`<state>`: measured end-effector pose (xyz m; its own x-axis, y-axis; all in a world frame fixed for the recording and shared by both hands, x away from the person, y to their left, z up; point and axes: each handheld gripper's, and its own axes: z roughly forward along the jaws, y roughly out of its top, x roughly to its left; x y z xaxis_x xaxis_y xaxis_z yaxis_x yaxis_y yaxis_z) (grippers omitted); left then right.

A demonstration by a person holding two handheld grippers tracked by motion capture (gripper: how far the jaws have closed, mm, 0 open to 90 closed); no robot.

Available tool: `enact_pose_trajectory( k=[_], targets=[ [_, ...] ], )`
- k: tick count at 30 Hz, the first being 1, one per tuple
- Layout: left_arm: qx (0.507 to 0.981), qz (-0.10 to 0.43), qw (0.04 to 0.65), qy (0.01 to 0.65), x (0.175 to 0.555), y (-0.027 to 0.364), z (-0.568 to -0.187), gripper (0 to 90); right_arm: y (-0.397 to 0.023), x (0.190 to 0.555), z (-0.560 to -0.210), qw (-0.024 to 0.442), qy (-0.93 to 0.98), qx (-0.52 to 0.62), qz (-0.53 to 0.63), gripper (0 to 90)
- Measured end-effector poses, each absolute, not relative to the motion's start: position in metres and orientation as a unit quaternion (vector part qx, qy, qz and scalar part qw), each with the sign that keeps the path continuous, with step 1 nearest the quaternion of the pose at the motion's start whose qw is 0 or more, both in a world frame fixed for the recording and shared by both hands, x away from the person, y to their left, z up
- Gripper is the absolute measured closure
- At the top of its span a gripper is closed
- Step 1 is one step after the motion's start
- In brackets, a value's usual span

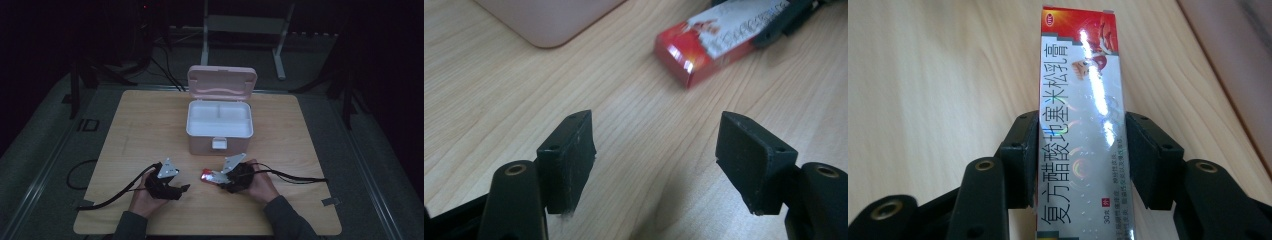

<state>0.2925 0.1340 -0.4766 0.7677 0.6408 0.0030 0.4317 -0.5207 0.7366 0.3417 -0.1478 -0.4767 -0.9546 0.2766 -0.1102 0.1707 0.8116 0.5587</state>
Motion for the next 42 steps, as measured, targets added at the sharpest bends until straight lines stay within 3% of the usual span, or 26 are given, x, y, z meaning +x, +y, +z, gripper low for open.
enact_pose_trajectory(
  k=[13,19,23,28,42],
  targets=[
    [0.857,0.145,0.38,0.316,0.294,0.143,-0.474,32.6,-0.294,0.327,-0.454,0.146,0.917,0.242,0.28,50.7],
    [0.855,0.146,0.383,0.318,0.295,0.145,-0.473,33.0,-0.325,0.317,-0.464,0.146,0.915,0.267,0.265,50.6],
    [0.854,0.149,0.38,0.322,0.297,0.147,-0.473,30.7,-0.33,0.314,-0.471,0.136,0.916,0.272,0.263,49.2],
    [0.851,0.145,0.387,0.324,0.299,0.15,-0.469,30.6,-0.328,0.315,-0.463,0.147,0.902,0.284,0.291,40.5],
    [0.823,0.147,0.431,0.34,0.338,0.158,-0.425,33.7,-0.273,0.355,-0.405,0.179,0.871,0.28,0.361,42.0]
  ],
)
